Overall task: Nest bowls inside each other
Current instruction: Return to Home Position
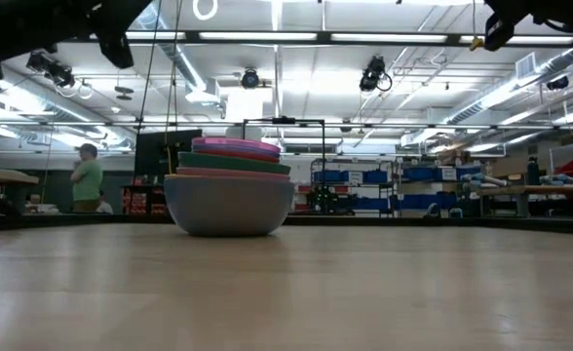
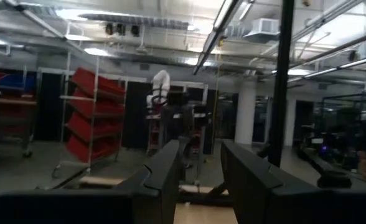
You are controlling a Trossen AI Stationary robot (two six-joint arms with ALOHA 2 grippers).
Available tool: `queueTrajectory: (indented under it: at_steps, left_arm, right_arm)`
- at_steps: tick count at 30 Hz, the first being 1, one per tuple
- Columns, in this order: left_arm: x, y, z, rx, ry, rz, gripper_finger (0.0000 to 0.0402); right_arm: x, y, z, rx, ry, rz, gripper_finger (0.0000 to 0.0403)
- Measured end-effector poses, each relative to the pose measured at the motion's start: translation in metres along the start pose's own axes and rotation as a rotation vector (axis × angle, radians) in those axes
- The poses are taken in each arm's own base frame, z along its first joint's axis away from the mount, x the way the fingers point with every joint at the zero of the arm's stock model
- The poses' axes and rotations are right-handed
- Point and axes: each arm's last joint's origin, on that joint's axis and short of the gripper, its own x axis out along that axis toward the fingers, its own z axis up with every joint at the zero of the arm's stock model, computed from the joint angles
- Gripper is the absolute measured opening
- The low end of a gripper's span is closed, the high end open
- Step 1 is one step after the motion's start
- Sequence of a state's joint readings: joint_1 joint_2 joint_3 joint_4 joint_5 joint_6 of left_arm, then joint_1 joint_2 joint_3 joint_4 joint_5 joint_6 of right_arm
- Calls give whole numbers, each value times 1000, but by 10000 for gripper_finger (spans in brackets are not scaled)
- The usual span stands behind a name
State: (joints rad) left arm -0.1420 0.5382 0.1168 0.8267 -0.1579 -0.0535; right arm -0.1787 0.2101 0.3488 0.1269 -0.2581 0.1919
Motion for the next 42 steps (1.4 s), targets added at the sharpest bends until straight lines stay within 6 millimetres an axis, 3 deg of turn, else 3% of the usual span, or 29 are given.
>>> queueTrajectory:
  at_steps: [16,25,35,42]
  left_arm:
    - [-26,4,-5,31,-77,49,127]
    - [-29,6,-19,20,44,54,127]
    - [-38,7,-54,-23,425,27,127]
    - [-34,6,-43,30,305,19,127]
  right_arm:
    - [-2,-1,-7,8,37,-12,110]
    - [-2,-2,-14,13,88,-23,110]
    - [-4,-10,-73,-14,255,52,110]
    - [-7,-16,-102,36,191,14,112]
